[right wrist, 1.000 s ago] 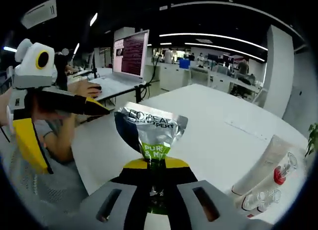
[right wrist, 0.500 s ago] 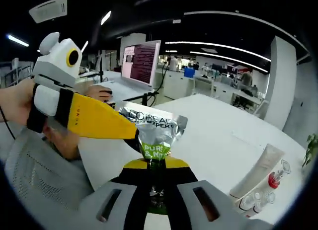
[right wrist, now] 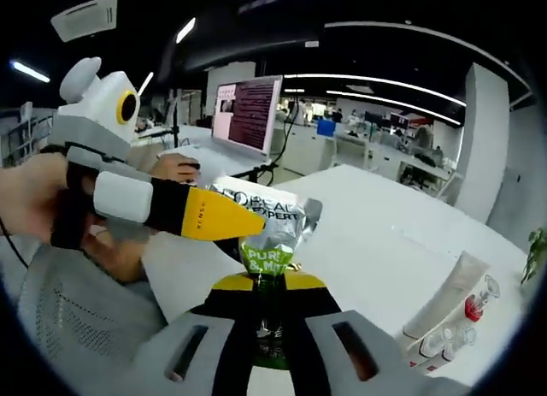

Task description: Arrange the skincare products in the storage area until every visible bottle or jar stands upright without overlapping.

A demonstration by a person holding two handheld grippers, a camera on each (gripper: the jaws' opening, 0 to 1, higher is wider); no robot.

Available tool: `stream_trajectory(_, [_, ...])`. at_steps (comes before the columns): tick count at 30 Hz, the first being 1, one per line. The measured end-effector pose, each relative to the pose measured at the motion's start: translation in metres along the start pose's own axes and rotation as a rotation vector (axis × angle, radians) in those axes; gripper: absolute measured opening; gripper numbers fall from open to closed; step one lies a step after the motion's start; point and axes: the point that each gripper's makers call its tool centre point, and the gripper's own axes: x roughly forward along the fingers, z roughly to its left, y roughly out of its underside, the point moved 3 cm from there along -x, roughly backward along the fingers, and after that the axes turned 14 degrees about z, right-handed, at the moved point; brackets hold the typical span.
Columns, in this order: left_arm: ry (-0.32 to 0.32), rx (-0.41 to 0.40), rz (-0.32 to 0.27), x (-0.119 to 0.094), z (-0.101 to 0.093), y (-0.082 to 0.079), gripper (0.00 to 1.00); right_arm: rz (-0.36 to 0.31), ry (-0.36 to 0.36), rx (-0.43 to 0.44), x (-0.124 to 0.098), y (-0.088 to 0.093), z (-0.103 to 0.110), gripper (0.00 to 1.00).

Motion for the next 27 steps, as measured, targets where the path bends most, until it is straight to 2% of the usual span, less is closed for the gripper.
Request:
stream_trajectory(4, [-0.002, 0.002, 0.005, -0.004, -0.003, -0.004, 0.08, -0.001, -0.017, 0.008, -0.002, 0.000, 0.004, 0.14])
stream_trajectory(6, [0.006, 0.034, 0.017, -0.005, -0.004, -0.005, 0.06, -0.008, -0.026, 0.016, -0.004, 0.001, 0.003, 0.16])
stream_trajectory(9, [0.052, -0.013, 0.020, -0.009, -0.004, -0.007, 0.05, -0.031, -0.055, 0.025, -0.007, -0.001, 0.003, 0.19])
stream_trajectory(14, [0.092, -0.038, 0.024, -0.015, 0.001, -0.011, 0.02, -0.055, -0.110, 0.038, -0.013, -0.001, 0.001, 0.25])
stream_trajectory(15, [0.099, -0.034, 0.024, -0.015, 0.001, -0.013, 0.01, -0.067, -0.140, 0.056, -0.014, 0.000, 0.001, 0.26])
stream_trajectory(19, [0.141, -0.018, 0.039, -0.019, -0.003, -0.019, 0.01, -0.115, -0.280, 0.100, -0.025, -0.002, 0.008, 0.40])
stream_trajectory(20, [0.170, -0.011, 0.051, -0.020, -0.005, -0.021, 0.01, -0.120, -0.304, 0.110, -0.028, -0.001, 0.007, 0.43])
stream_trajectory(22, [0.209, 0.011, 0.069, -0.022, -0.009, -0.024, 0.01, -0.141, -0.376, 0.136, -0.035, 0.000, 0.006, 0.46])
stream_trajectory(24, [0.222, 0.023, 0.069, -0.024, -0.009, -0.028, 0.01, -0.146, -0.433, 0.151, -0.042, 0.001, 0.003, 0.48])
stream_trajectory(25, [0.259, 0.036, 0.084, -0.025, -0.013, -0.030, 0.01, -0.154, -0.458, 0.165, -0.045, 0.000, 0.002, 0.47])
stream_trajectory(26, [0.259, 0.040, 0.084, -0.025, -0.013, -0.032, 0.01, -0.172, -0.493, 0.169, -0.050, -0.002, 0.001, 0.48])
stream_trajectory(27, [0.293, 0.053, 0.097, -0.026, -0.016, -0.033, 0.01, -0.177, -0.526, 0.179, -0.053, -0.003, 0.001, 0.48])
